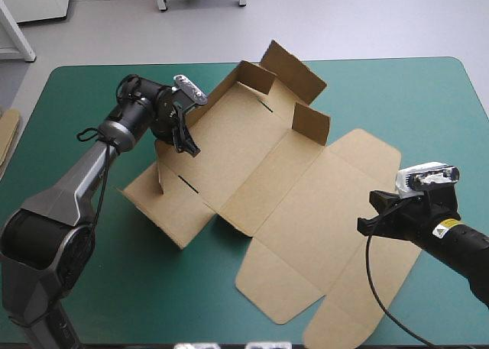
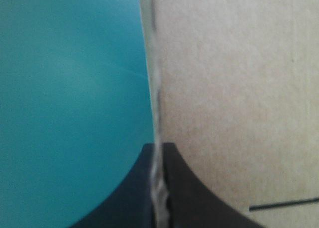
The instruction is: Fold the box
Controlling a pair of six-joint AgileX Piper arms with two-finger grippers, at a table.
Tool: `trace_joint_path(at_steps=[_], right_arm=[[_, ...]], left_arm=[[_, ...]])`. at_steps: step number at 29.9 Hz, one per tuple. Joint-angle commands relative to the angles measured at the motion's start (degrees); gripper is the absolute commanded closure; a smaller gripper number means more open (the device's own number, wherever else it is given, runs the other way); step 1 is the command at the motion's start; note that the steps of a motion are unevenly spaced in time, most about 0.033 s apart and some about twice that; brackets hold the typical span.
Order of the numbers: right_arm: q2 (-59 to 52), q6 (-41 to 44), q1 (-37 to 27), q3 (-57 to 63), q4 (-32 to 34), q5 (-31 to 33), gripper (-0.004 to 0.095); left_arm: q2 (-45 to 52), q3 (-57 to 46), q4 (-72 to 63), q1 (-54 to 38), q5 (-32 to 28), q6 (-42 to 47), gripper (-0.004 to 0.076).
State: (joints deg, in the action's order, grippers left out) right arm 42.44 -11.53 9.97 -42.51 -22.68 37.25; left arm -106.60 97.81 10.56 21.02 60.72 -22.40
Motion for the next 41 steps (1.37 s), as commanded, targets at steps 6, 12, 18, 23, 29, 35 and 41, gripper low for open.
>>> trace_joint_path(at_steps=[6, 12, 18, 23, 29, 35, 41], right_arm=[[0.02, -0.01, 0.10, -1.48, -2.72, -2.88, 0.0912], [0.02, -0.01, 0.10, -1.48, -2.94, -2.88, 0.0912], [0.02, -0.01, 0.10, -1.48, -3.10, -2.88, 0.0912], [0.02, -0.12, 0.10, -1.48, -3.16, -2.74, 0.0912], [0.02, -0.01, 0.10, -1.48, -3.41, -2.70, 0.0912], [0.02, -0.01, 0.10, -1.48, -3.55, -2.14, 0.0912], [0.02, -0.01, 0.10, -1.48, -3.55, -1.24, 0.0912]], left_arm=[[4.68, 1.95, 20.66, 6.50, -11.16, 5.31, 0.0733], [5.70, 1.83, 26.04, 11.04, -9.22, 4.55, 0.0733], [10.81, -7.04, 25.75, 12.26, -10.15, 2.64, 0.0733], [19.86, -20.03, 27.42, 12.26, -17.40, 6.34, 0.0733], [26.70, -27.71, 32.71, 15.26, -21.60, 8.96, 0.0733], [27.23, -31.81, 48.50, 16.18, -22.92, 16.95, 0.0733], [27.78, -33.57, 51.21, 16.81, -25.08, 17.68, 0.0733]])
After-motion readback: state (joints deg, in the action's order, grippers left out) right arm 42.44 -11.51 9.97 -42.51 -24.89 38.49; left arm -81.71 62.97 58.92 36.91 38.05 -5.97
